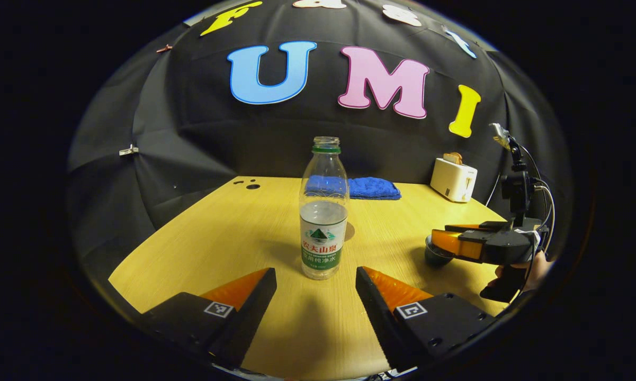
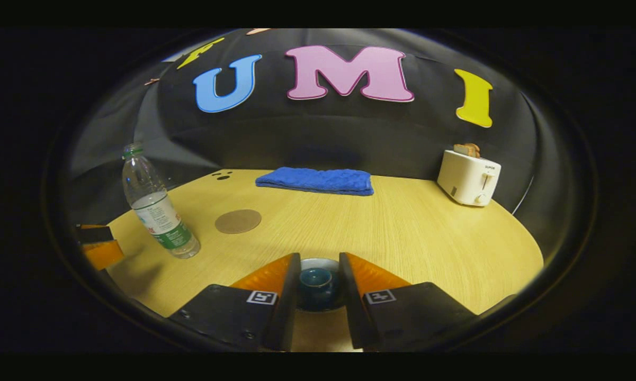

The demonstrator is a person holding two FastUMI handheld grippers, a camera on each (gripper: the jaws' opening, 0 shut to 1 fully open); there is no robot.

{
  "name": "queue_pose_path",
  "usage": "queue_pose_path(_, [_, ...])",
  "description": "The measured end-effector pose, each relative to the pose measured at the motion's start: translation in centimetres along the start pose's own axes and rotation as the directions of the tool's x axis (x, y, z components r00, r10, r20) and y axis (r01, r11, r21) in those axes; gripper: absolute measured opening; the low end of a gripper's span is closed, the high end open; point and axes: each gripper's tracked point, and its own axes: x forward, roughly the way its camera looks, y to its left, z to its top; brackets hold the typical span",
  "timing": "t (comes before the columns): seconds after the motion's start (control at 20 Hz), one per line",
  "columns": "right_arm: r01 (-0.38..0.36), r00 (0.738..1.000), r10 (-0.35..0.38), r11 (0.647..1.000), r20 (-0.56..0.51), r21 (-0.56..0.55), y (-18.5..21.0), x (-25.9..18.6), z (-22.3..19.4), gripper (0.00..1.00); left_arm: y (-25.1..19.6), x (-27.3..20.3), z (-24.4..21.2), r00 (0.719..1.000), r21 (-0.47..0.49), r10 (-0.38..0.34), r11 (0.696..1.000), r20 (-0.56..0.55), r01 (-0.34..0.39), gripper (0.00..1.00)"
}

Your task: Open the teacup lid with one hand, grasp the water bottle and pour water into the teacup with the other hand; after pouring, place the water bottle on the coaster and then close the teacup lid.

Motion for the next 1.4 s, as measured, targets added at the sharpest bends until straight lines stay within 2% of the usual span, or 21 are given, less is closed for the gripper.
queue_pose_path(0.2, [-0.018,1.0,0.018,1.0,-0.015,0.003,0.2,0.3,0.0,0.27,0.0,0.3,0.4,1.0,0.016,0.005,1.0,0.008,-0.005,0.95])
queue_pose_path(0.25, [-0.025,0.999,0.025,1.0,-0.022,0.002,0.3,0.1,0.0,0.36,0.0,0.4,0.6,1.0,0.018,0.006,1.0,0.011,-0.007,0.95])
queue_pose_path(0.3, [-0.03,0.999,0.03,1.0,-0.023,0.003,0.3,0.4,0.1,0.24,0.1,0.5,0.7,1.0,0.02,0.009,1.0,0.014,-0.009,0.96])
queue_pose_path(0.35, [-0.036,0.999,0.037,0.999,-0.027,0.013,0.3,0.3,0.1,0.3,0.3,0.7,0.9,1.0,0.02,0.011,1.0,0.016,-0.011,0.95])
queue_pose_path(0.5, [-0.043,0.998,0.044,0.999,-0.033,0.033,0.2,0.2,0.3,0.31,0.4,1.3,1.6,0.999,0.008,0.009,1.0,0.033,-0.009,0.96])
queue_pose_path(0.55, [-0.042,0.999,0.043,0.999,-0.026,0.031,0.1,0.1,0.8,0.27,0.4,1.6,1.8,0.999,-0.008,0.002,1.0,0.041,-0.002,0.95])
queue_pose_path(0.65, [-0.038,0.999,0.038,0.999,-0.011,0.014,0.0,0.0,1.6,0.27,0.4,2.4,1.9,0.999,-0.057,-0.019,0.998,0.044,0.021,0.96])
queue_pose_path(0.7, [-0.041,0.999,0.041,0.999,-0.007,0.01,0.0,-0.2,2.0,0.22,0.1,2.9,2.1,0.998,-0.065,-0.03,0.997,0.058,0.034,0.96])
queue_pose_path(0.85, [-0.044,0.999,0.044,0.999,0.012,0.007,-0.3,-1.0,3.2,0.22,0.1,4.8,3.0,0.994,-0.056,-0.032,0.998,0.104,0.038,0.95])
queue_pose_path(0.9, [-0.038,0.999,0.038,0.999,0.017,0.011,-0.5,-1.4,3.5,0.27,0.0,5.5,3.3,0.993,-0.061,-0.029,0.997,0.112,0.036,0.96])
queue_pose_path(1.05, [-0.01,0.999,0.008,0.999,0.031,0.053,-1.2,-3.0,3.9,0.27,-0.5,7.4,3.9,0.991,-0.074,-0.026,0.997,0.134,0.036,0.96])
queue_pose_path(1.1, [-0.005,0.999,0.003,0.998,0.037,0.067,-1.3,-3.4,3.9,0.26,-0.4,8.0,4.2,0.989,-0.07,-0.022,0.997,0.144,0.032,0.92])
queue_pose_path(1.15, [-0.006,0.999,0.003,0.997,0.038,0.078,-1.4,-3.8,3.9,0.26,-0.4,8.4,4.6,0.987,-0.067,-0.022,0.997,0.157,0.033,0.96])
queue_pose_path(1.4, [0.019,0.999,-0.021,0.998,0.037,0.055,-2.9,-4.0,3.5,0.26,0.0,10.3,5.9,0.982,-0.027,-0.011,1.0,0.187,0.017,0.95])
